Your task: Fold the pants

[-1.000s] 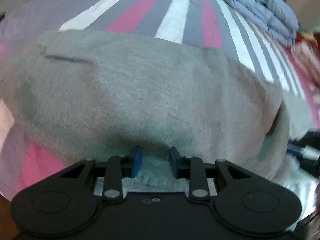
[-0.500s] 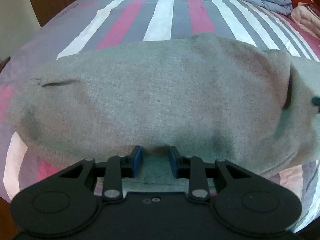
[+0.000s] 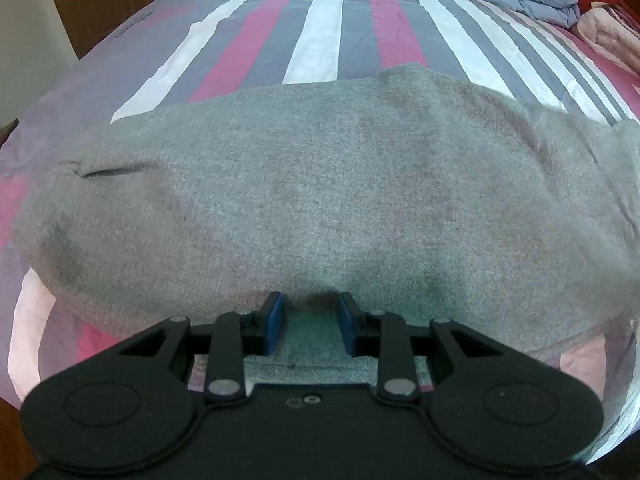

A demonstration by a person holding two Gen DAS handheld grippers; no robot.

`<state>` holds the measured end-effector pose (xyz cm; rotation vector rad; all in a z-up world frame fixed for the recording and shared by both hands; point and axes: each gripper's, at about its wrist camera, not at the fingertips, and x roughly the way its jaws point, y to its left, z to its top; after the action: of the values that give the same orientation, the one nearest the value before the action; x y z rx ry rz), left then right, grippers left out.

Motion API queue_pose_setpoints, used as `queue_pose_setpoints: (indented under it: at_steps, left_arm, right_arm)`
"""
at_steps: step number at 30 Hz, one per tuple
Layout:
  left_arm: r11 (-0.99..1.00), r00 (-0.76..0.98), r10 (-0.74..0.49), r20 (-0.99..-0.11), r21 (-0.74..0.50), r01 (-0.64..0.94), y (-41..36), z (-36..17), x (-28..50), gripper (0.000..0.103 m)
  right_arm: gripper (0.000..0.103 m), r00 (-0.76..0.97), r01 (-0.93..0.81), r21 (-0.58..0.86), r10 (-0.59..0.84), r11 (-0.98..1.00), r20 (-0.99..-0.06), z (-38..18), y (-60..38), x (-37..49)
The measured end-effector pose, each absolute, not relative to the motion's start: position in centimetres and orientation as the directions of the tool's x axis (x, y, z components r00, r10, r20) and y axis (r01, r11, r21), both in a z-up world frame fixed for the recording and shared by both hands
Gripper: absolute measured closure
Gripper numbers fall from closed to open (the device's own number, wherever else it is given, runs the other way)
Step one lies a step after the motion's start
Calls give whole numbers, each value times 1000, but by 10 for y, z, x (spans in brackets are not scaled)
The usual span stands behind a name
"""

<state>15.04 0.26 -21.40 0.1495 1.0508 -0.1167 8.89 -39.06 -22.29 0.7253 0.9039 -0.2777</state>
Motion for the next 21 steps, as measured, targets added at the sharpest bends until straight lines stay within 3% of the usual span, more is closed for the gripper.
queue_pose_setpoints:
  at_steps: [4, 5, 7, 10, 15, 21]
  left_arm:
    - [988, 489, -34, -872, 45, 150, 5, -209, 152, 83]
    - [989, 490, -42, -871, 34, 144, 6, -207, 153, 84]
    - [992, 492, -67, -868, -4, 128, 7, -202, 153, 84]
    - [987, 493, -105, -864, -28, 160, -8, -195, 151, 83]
    - [970, 485, -153, -861, -35, 242, -49, -198, 143, 83]
    - [974, 486, -101, -868, 13, 226, -68, -215, 144, 83]
  right_arm:
    - [92, 554, 490, 418, 96, 765, -827, -236, -388, 100]
    - [88, 554, 493, 438, 117, 752, -824, -230, -392, 100]
    - [71, 573, 495, 485, 149, 721, -806, -220, -400, 97]
    - [57, 593, 477, 468, 120, 744, -796, -207, -410, 90]
    - [57, 593, 486, 467, 114, 738, -797, -205, -433, 87]
    - [57, 582, 505, 492, 142, 709, -801, -215, -462, 91]
